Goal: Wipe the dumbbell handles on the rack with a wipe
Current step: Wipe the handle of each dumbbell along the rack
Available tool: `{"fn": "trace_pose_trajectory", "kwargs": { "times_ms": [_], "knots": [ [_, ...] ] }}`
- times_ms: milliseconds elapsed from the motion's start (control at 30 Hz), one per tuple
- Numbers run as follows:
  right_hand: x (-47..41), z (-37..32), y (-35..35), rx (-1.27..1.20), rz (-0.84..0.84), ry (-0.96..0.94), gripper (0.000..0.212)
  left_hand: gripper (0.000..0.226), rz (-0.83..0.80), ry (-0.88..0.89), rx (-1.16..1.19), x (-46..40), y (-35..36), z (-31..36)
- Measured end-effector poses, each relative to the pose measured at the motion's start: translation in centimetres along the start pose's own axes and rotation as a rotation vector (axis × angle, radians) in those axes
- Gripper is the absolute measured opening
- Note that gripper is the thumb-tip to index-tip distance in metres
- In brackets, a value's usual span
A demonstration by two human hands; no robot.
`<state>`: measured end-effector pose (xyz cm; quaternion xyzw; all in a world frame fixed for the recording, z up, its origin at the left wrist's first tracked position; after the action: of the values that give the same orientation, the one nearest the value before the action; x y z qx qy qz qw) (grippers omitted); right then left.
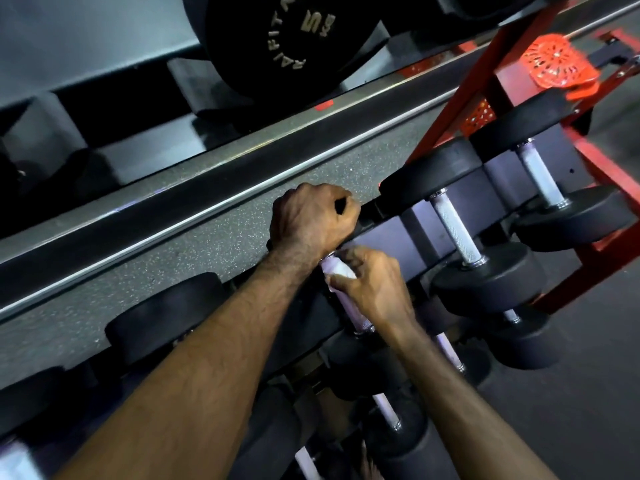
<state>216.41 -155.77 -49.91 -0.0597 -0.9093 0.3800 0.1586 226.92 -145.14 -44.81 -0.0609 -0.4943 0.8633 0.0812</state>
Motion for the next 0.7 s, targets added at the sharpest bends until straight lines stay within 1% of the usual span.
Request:
{"fn": "trace_pose_trajectory", "kwargs": {
  "times_ms": [33,100,133,200,333,367,400,467,500,533,600,667,700],
  "knots": [
    [0.9,0.5,0.0,0.058,-0.029,0.025,0.027,0.034,-0.007,-0.003,0.004,0.0,0.0,0.1],
    [2.7,1.7,0.2,0.200,-0.141,0.057,0.020,0.033,-0.017,-0.019,0.018,0.0,0.0,0.1],
    [3.0,2.2,0.3,0.217,-0.200,0.063,0.021,0.033,-0.020,-0.028,0.021,0.0,0.0,0.1],
    [1.6,2.2,0.3,0.146,-0.267,0.075,0.019,0.034,-0.017,-0.037,0.018,0.0,0.1,0.0],
    [-1.3,1.4,0.9,0.009,-0.361,0.058,0.007,0.034,-0.003,-0.033,0.012,0.0,-0.1,0.2],
    [-1.1,2.1,1.2,-0.002,-0.390,0.071,0.011,0.034,-0.003,-0.032,0.021,-0.1,-0.2,0.2],
    [-0.4,3.0,1.4,-0.020,-0.430,0.093,0.023,0.034,-0.005,-0.033,0.027,0.0,-0.1,0.2],
    [0.6,4.1,1.6,-0.051,-0.502,0.099,0.054,0.033,-0.002,-0.032,0.025,0.0,-0.1,0.1],
    [0.3,4.3,1.6,-0.107,-0.486,0.108,0.069,0.033,0.001,-0.035,0.021,0.0,0.0,0.1],
    [-0.4,4.2,1.6,-0.179,-0.453,0.134,0.076,0.032,0.005,-0.037,0.019,0.0,0.0,0.1],
    [-1.8,3.0,1.7,-0.343,-0.423,0.163,0.057,0.032,0.004,-0.043,0.015,0.0,0.0,0.2],
    [-2.3,2.9,1.9,-0.411,-0.384,0.158,0.052,0.033,0.001,-0.044,0.010,0.0,-0.1,0.3],
    [-1.9,3.7,2.1,-0.376,-0.371,0.180,0.054,0.033,0.000,-0.043,0.009,-0.1,-0.1,0.2]
  ]
}}
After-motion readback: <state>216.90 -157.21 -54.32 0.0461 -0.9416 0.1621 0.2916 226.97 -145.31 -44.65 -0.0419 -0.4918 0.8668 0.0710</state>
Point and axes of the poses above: each hand's wrist, its own x-axis away from the middle knuckle, its own y-axis out of the palm, z = x × y, the point moved 5 cm from there along -x, towards the middle knuckle, and after that the axes turned 5 degrees about x, right-handed, at the moved point
